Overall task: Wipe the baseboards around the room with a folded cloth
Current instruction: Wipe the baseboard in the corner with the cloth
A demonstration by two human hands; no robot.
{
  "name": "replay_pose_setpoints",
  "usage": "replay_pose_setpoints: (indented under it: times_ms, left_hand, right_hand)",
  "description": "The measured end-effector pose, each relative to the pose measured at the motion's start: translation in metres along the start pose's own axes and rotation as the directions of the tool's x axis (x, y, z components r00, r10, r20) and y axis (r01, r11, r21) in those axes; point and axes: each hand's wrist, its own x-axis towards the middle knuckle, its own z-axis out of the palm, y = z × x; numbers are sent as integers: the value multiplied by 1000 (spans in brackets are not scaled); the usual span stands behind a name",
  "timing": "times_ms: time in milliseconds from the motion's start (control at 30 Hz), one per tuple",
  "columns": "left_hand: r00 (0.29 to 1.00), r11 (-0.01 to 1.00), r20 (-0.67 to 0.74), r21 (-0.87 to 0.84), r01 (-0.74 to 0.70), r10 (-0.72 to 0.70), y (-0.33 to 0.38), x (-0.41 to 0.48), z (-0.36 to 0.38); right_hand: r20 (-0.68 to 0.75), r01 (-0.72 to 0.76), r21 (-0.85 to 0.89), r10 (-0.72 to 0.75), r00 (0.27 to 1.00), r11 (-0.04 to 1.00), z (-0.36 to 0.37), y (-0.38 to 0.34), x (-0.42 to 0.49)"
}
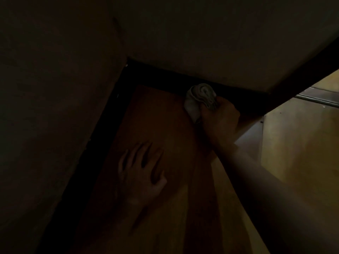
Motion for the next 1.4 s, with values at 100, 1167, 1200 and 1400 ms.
replay_pose_setpoints:
  times_ms: [100,1167,1200,1400]
  left_hand:
    - [1000,1000,-12,12,-11,11,-1,0,2]
    - [999,998,37,60,13,-16,-3,-1,0]
    - [999,998,39,62,14,-16,-2,-1,0]
    - [999,998,33,65,12,-15,-2,-1,-1]
  right_hand:
    - [-4,-32,23,32,999,999,0,0,-4]
    - [-71,-66,-19,65,995,998,-13,1,-2]
    - [-57,-55,-18,54,997,998,-12,-1,-1]
    - [-86,-74,-14,73,994,997,-13,8,-1]
